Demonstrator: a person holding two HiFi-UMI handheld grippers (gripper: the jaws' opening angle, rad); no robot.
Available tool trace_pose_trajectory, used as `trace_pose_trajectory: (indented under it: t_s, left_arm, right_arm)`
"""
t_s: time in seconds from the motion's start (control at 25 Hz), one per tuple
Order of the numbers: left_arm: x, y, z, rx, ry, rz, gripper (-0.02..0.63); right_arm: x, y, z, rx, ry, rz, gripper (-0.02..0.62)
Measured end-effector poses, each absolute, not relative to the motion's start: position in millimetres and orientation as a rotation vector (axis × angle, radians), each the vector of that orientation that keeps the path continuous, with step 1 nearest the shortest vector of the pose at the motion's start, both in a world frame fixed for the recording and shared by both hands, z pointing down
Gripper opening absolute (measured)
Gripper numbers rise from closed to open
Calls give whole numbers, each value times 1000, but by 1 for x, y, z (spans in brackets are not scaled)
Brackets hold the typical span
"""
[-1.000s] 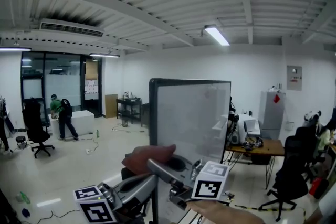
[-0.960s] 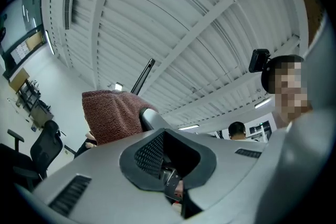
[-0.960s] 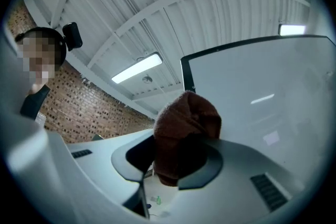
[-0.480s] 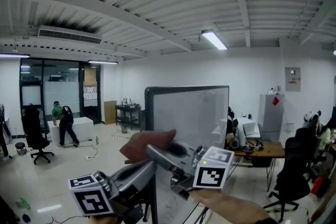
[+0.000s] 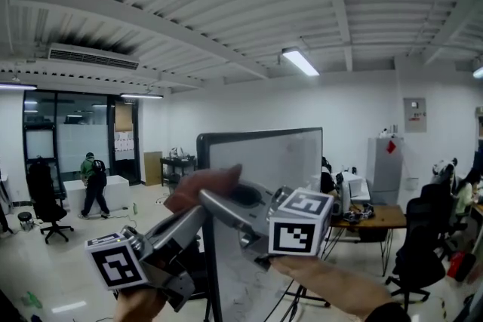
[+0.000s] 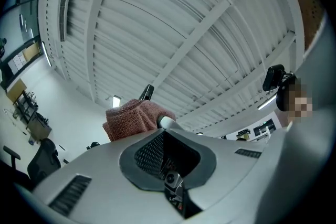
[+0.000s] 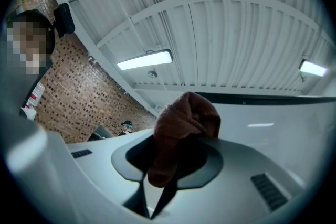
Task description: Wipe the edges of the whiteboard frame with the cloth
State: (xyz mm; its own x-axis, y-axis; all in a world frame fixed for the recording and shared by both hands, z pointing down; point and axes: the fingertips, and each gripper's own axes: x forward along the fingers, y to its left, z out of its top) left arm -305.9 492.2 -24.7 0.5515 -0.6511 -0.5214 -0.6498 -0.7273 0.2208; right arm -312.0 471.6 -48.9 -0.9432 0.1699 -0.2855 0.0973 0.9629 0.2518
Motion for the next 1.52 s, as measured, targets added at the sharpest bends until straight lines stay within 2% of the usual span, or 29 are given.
trace_pose_trajectory:
  t_s: [0.88,1.28,1.52]
  left_arm:
    - [-304,482,-98,2882,-1191,-852,-12]
    - [-292,473,-108,2896,-1108,-875,-12]
    - [-284,466,-110,2893,-1104,-868,-12]
  right_arm:
    - [-322,473,-137,17,2747,903,118]
    - [-324,456,-159,11,2797,923,123]
    - [-327,434,-174,60,2847,816,123]
